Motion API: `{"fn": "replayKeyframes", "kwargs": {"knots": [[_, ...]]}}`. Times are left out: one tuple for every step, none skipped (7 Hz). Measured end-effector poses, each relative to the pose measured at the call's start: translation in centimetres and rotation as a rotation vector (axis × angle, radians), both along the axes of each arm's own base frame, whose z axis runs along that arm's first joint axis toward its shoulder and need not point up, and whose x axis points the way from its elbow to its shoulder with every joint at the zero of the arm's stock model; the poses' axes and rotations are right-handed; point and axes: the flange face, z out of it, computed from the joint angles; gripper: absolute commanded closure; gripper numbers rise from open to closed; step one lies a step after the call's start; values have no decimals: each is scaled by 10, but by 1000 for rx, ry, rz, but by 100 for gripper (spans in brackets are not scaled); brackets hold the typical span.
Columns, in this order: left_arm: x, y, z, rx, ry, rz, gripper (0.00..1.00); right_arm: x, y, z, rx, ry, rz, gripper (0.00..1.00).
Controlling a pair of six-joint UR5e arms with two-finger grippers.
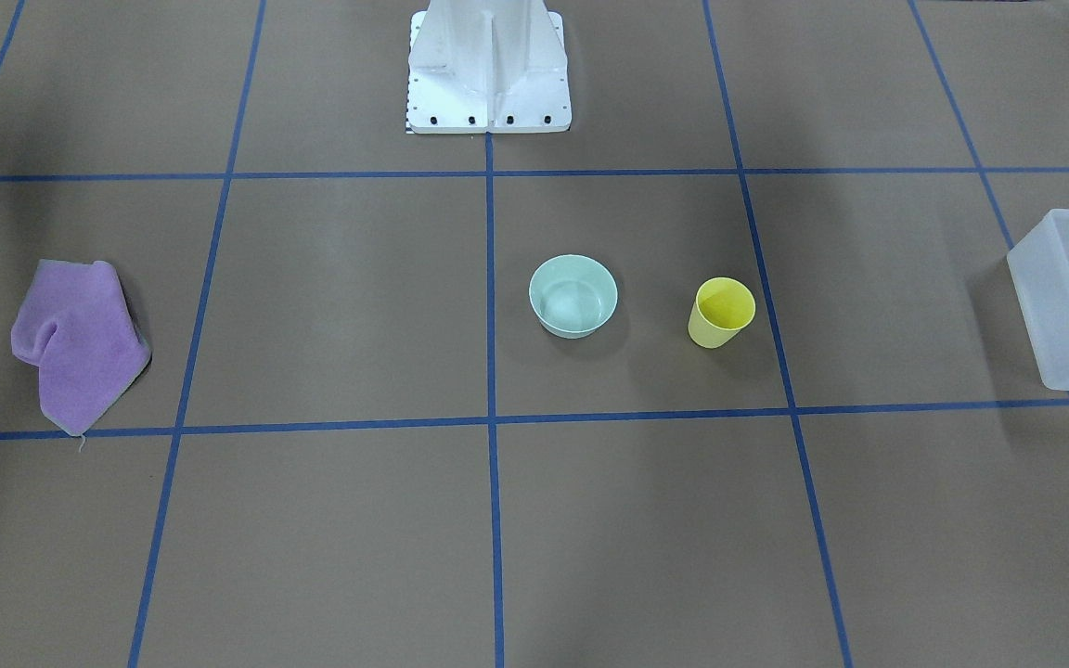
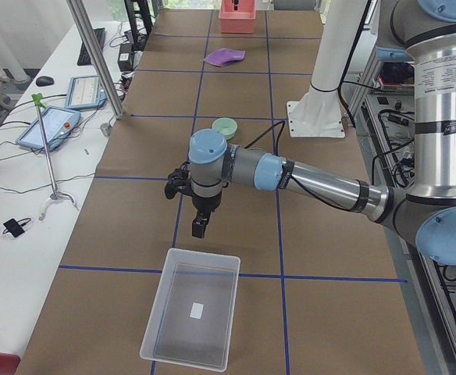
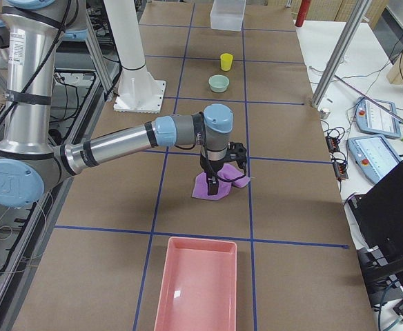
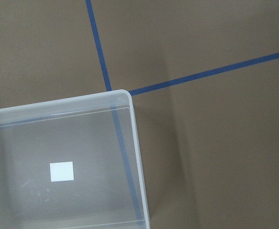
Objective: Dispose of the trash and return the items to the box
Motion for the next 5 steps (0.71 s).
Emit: {"fn": "replayKeyframes", "kwargs": {"knots": [[1,0,-3,3,8,1,6,0,0,0,-2,-6,0,0],[4,-7,-7,5,23,0,5,0,1,0,-3,-10,0,0],[6,-18,-15,16,34,-2,3,0,1,-2,1,-12,1,0],[8,-23,-24,29,40,-1,3,0,1,-4,4,-13,1,0],[22,-28,-33,25,45,10,3,0,0,-5,7,-14,2,0]]}}
